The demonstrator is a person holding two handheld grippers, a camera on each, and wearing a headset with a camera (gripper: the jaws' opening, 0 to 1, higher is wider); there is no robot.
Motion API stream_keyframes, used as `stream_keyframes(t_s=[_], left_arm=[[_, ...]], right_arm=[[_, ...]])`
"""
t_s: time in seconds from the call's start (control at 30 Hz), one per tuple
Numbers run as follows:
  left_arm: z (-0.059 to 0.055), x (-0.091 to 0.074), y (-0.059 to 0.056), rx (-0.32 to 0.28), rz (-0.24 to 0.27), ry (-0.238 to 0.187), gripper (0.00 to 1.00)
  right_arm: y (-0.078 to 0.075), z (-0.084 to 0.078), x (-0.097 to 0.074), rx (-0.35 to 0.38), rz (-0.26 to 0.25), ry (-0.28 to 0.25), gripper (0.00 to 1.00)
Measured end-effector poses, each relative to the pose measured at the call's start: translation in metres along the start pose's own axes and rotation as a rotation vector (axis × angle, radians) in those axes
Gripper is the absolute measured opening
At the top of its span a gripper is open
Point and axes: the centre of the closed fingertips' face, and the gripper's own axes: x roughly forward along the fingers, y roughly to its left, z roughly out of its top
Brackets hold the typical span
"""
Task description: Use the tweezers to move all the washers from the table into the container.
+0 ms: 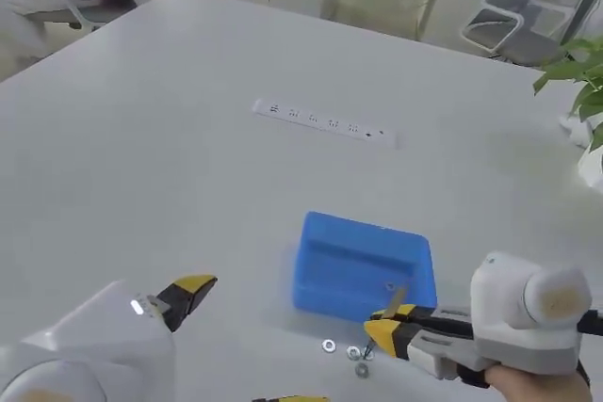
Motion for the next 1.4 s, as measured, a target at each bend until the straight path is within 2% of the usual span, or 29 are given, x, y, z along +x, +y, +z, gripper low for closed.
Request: stream_keyframes(t_s=[0.2,0.7,1.0,1.4], left_arm=[[-0.001,0.000,0.000,0.007,0.000,0.007,0.92],[-0.003,0.000,0.000,0.018,0.004,0.019,0.91],[-0.004,-0.001,-0.001,0.021,0.003,0.022,0.90],[-0.004,-0.001,-0.001,0.022,0.000,0.022,0.90]], right_arm=[[0.001,-0.001,-0.001,-0.036,-0.011,0.000,0.03],[-0.004,-0.001,-0.003,-0.008,-0.029,-0.011,0.03],[-0.002,0.007,-0.006,0.000,-0.029,-0.029,0.03],[0.000,0.022,-0.019,0.002,-0.034,-0.063,0.03]])
